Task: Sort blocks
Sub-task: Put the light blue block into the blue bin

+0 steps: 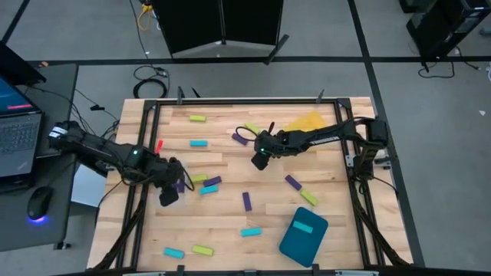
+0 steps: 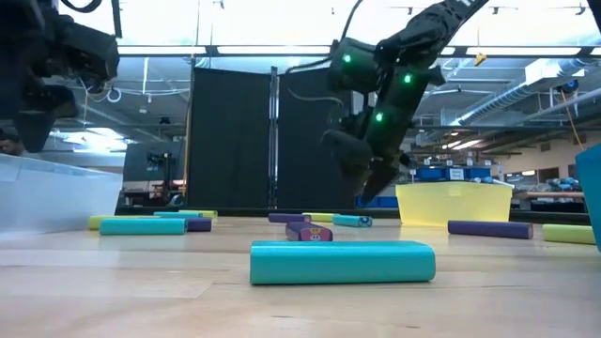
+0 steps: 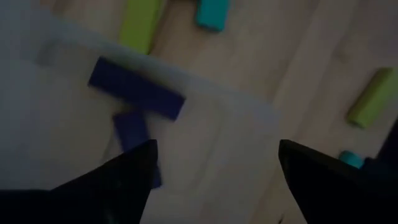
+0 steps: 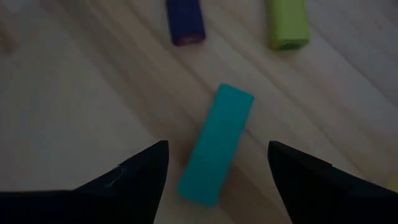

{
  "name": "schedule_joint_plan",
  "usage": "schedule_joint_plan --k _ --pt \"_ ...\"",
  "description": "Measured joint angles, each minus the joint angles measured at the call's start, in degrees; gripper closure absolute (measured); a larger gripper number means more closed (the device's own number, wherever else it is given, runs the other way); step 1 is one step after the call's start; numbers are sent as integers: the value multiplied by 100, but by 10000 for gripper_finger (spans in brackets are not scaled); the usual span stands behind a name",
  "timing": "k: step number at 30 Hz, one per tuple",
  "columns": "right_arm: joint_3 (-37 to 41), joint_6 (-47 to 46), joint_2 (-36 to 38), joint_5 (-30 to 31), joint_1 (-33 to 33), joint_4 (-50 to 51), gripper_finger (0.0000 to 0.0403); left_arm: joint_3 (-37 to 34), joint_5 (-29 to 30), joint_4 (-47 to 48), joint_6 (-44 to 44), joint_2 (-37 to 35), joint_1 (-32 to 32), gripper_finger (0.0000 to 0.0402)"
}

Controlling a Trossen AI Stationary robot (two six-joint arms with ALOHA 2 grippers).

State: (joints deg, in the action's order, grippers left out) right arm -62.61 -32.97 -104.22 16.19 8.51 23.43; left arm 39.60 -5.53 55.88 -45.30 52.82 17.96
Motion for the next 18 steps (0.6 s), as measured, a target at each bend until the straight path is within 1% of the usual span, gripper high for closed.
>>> schedule_joint_plan --k 5,9,14,18 --pt "0 -14 -145 -87 108 -14 105 -1 140 -399 -20 0 128 70" --pt "2 -36 -259 -149 180 20 104 1 251 -662 -10 0 189 77" --pt "-11 -46 -456 -282 224 -8 116 1 284 -909 0 0 205 78" --pt "-34 -29 -586 -283 217 -57 133 1 316 -1062 81 0 205 78"
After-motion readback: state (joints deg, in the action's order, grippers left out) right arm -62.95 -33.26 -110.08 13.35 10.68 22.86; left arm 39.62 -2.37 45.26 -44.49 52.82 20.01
